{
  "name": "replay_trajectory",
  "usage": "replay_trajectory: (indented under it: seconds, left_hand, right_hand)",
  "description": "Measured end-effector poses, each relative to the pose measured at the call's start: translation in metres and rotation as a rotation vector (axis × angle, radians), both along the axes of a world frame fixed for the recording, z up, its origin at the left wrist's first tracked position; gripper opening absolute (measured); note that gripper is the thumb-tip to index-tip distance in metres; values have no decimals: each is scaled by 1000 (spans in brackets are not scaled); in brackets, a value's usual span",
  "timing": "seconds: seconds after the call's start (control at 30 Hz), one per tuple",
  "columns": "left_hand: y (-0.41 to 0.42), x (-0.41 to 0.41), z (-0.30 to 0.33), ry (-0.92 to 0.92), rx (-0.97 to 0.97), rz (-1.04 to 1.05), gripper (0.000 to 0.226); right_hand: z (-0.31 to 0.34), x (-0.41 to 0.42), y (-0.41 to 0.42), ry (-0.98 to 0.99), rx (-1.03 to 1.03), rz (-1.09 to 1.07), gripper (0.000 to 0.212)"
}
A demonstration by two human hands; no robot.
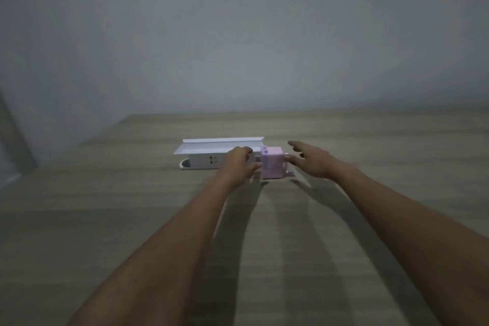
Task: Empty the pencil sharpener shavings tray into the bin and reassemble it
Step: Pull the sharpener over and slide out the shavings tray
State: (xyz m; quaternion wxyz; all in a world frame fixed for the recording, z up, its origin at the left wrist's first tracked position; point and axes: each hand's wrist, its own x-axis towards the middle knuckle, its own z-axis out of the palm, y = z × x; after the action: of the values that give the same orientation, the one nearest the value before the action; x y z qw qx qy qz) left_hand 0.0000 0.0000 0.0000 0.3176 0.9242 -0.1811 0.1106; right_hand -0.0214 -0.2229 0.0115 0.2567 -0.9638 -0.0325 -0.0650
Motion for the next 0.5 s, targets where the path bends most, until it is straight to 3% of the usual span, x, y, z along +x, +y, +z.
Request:
replay_trajectory:
  seconds: [0.1,0.5]
  left_hand:
    - [-10,12,-12,22,-90,-9,26]
    - [-24,15,-15,19,-121,-38,35]
  right_hand:
    - [-11,13,3,-3,239,94,67]
    - [-19,19,11,-58,320,100,52]
